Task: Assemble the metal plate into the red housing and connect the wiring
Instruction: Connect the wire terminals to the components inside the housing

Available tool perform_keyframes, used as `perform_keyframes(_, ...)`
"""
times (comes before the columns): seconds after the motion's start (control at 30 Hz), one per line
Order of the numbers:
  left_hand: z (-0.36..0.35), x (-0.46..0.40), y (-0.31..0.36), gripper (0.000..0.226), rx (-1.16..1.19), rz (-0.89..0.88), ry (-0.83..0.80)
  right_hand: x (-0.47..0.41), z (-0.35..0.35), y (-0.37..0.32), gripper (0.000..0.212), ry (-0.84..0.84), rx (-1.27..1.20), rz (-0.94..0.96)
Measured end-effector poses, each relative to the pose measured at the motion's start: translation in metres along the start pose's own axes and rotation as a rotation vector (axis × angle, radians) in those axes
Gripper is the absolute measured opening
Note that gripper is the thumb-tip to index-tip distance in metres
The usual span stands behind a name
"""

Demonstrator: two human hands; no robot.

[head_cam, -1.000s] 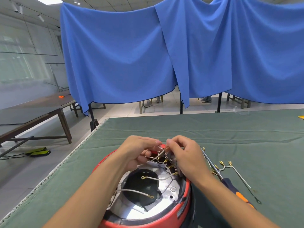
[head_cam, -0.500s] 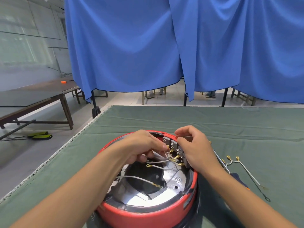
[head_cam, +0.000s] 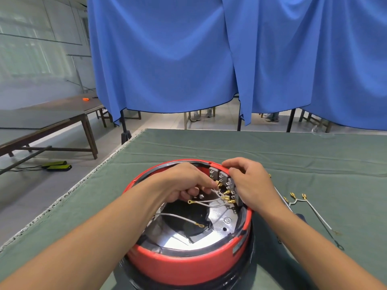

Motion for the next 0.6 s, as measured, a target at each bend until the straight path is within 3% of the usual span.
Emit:
perform_keyframes(0.23,0.0021,-0.0028,0.0025,0.012,-0.049,-0.025,-0.066,-0.0005,-0.0012,-0.0001,0.026,-0.005,-0.026,-0.008)
perform_keyframes(0.43,0.0029,-0.0051,0.0029,0.028,-0.054,-0.04,-0.04,-0.0003,-0.0016,-0.0002,0.025,-0.015,-0.054,-0.004)
perform_keyframes(0.6,0.002,-0.0049,0.0039,0.027,-0.071,-0.041,-0.028,-0.0003,-0.0019,0.0008,0.024,-0.009,-0.064,-0.01)
Point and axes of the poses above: each hand's wrist, its own x-axis away from the middle knuckle, its own z-axis out of the back of the hand, y = z × x, the point moved 3 cm from there along -x, towards the middle knuckle, and after that the axes turned 9 degrees about -x, right-handed, at the moved point
